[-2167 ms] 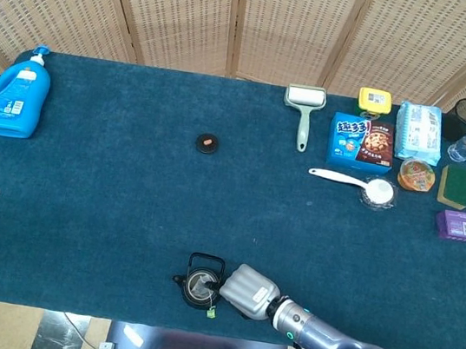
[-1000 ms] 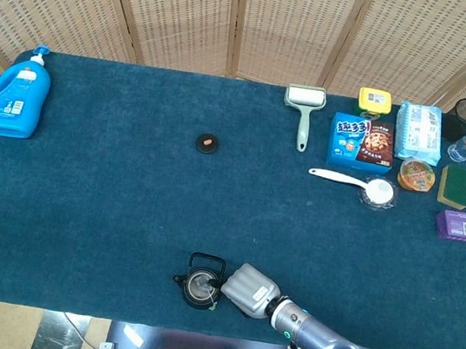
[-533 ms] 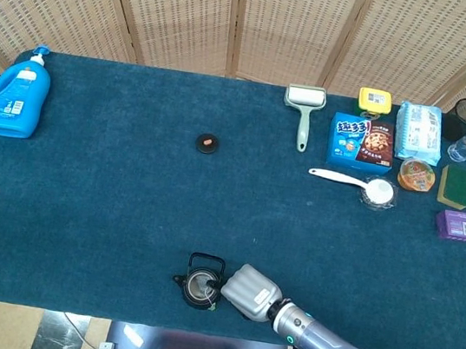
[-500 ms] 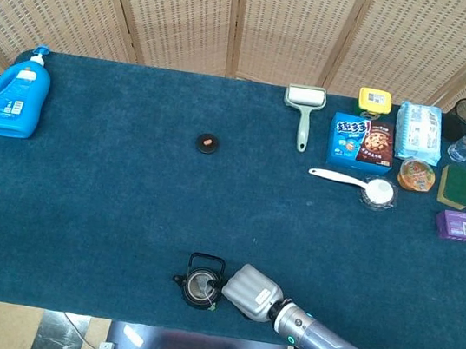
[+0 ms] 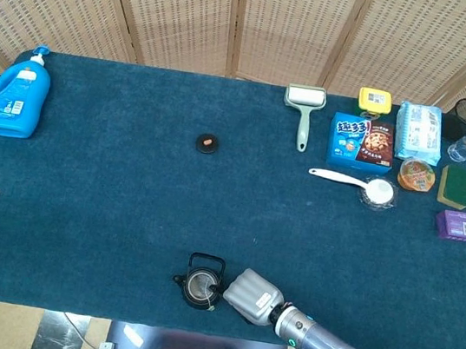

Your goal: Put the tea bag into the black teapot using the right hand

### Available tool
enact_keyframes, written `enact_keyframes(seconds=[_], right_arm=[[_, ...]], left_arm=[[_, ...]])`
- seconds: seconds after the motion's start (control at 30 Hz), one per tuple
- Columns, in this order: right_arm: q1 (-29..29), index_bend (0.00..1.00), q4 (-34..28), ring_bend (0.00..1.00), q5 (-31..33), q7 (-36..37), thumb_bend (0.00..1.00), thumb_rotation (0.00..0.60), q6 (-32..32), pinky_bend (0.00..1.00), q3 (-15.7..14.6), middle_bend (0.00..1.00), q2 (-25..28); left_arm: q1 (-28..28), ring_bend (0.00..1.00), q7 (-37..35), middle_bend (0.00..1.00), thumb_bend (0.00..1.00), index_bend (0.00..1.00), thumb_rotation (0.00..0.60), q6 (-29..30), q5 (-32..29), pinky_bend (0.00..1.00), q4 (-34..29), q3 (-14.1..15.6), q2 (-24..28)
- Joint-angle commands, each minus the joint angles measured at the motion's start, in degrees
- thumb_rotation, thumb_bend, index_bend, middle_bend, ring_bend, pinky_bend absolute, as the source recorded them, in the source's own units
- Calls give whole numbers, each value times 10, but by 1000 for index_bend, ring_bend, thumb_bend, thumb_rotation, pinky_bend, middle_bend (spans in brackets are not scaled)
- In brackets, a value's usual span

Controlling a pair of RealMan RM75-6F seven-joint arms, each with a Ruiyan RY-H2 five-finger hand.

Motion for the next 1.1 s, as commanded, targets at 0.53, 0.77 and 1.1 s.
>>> enact_keyframes(seconds=[0.53,0.77,1.1], right_arm=[[10,144,12,1000,19,-8,703,600,-2,1000,0,1000,-23],[1,144,-9,1000,-2,3,703,600,19,1000,4,1000,0],[-20,144,-36,1000,-54,26,703,600,37,1000,-2,1000,32]], left_arm=[[2,54,-8,127,365,128,600,1,-3,107,8,0,-1],[1,54,-9,127,365,128,600,0,-2,108,10,-1,-1],[-4,54,0,127,365,128,600,-2,2,107,2,-2,-3]])
